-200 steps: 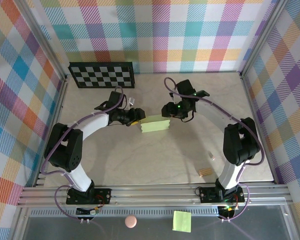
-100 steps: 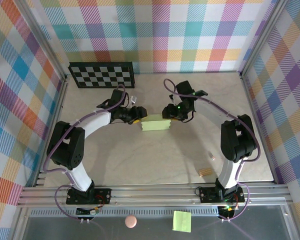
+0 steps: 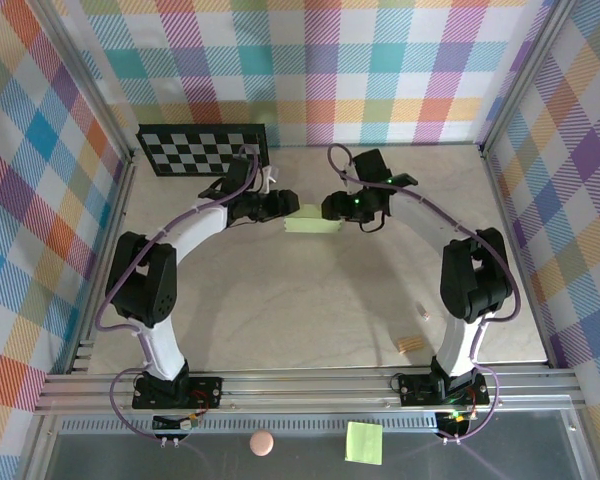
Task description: Fold the paper box
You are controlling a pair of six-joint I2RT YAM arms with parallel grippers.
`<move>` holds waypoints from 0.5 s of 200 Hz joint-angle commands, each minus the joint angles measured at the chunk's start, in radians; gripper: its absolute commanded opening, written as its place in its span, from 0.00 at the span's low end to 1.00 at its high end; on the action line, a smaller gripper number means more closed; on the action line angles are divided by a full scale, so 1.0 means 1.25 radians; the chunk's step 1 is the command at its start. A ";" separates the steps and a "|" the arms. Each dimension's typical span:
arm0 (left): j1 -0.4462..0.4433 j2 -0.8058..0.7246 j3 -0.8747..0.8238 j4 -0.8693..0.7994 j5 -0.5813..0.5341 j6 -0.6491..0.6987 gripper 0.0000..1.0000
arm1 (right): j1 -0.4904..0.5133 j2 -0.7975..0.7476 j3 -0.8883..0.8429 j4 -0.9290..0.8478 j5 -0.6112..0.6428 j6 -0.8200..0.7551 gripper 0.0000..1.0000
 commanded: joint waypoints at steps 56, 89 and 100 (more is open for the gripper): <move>-0.016 0.001 -0.102 0.106 0.050 0.057 0.59 | 0.058 -0.016 -0.081 0.088 -0.026 -0.006 0.66; -0.028 -0.051 -0.196 0.154 0.060 0.024 0.63 | 0.074 -0.049 -0.155 0.099 -0.044 0.034 0.71; -0.031 -0.058 -0.219 0.155 0.063 0.018 0.63 | 0.081 -0.055 -0.180 0.108 -0.046 0.048 0.71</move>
